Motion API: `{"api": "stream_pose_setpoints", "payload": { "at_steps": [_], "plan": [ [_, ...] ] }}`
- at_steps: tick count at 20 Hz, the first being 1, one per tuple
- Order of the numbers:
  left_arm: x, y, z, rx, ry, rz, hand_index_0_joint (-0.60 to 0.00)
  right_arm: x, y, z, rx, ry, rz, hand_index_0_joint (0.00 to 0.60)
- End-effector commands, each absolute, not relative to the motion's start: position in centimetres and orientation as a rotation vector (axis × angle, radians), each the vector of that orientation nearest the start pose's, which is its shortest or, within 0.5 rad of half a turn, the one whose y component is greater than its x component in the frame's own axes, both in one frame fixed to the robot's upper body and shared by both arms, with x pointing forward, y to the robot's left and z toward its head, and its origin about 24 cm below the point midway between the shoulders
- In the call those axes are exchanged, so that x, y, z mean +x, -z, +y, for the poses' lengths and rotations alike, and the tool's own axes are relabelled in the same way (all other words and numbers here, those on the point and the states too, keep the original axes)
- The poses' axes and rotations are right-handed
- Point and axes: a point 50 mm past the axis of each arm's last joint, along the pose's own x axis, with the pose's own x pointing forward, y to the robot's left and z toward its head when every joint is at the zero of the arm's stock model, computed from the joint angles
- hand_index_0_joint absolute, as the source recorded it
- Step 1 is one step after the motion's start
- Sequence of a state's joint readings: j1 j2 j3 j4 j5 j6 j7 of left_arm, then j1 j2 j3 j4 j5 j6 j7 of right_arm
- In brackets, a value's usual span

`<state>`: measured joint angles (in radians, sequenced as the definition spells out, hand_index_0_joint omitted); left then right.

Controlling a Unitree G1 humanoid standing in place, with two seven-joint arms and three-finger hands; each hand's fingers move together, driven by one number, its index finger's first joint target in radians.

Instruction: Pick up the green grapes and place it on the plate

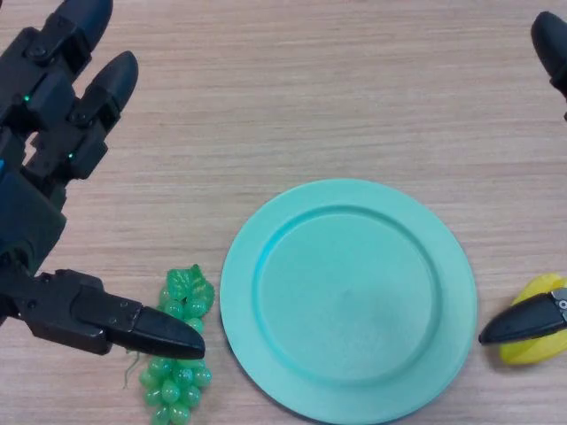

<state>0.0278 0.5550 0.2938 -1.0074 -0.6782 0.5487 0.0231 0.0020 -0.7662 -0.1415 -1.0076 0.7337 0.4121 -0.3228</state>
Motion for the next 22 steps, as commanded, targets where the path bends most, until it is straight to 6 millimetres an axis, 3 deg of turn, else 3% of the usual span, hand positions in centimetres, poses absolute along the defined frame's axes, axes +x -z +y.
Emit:
{"api": "stream_pose_setpoints", "payload": {
  "at_steps": [1, 12, 16, 22],
  "plan": [
    [16.3, -25.8, 18.6, 0.169, 0.269, -0.648, 0.000, 16.2, -26.7, -17.7, -0.186, -0.187, -0.703, 0.000],
    [16.4, -24.9, 18.5, 0.207, 0.233, -0.658, 0.000, 16.3, -26.4, -17.7, -0.214, -0.152, -0.694, 0.000],
    [16.6, -21.7, 19.5, 0.275, 0.195, -0.635, 0.000, 16.6, -26.3, -17.2, -0.234, -0.164, -0.692, 0.000],
    [18.0, -13.9, 22.0, 0.382, 0.114, -0.461, 0.000, 17.3, -26.4, -15.9, -0.231, -0.208, -0.681, 0.000]
  ]
}}
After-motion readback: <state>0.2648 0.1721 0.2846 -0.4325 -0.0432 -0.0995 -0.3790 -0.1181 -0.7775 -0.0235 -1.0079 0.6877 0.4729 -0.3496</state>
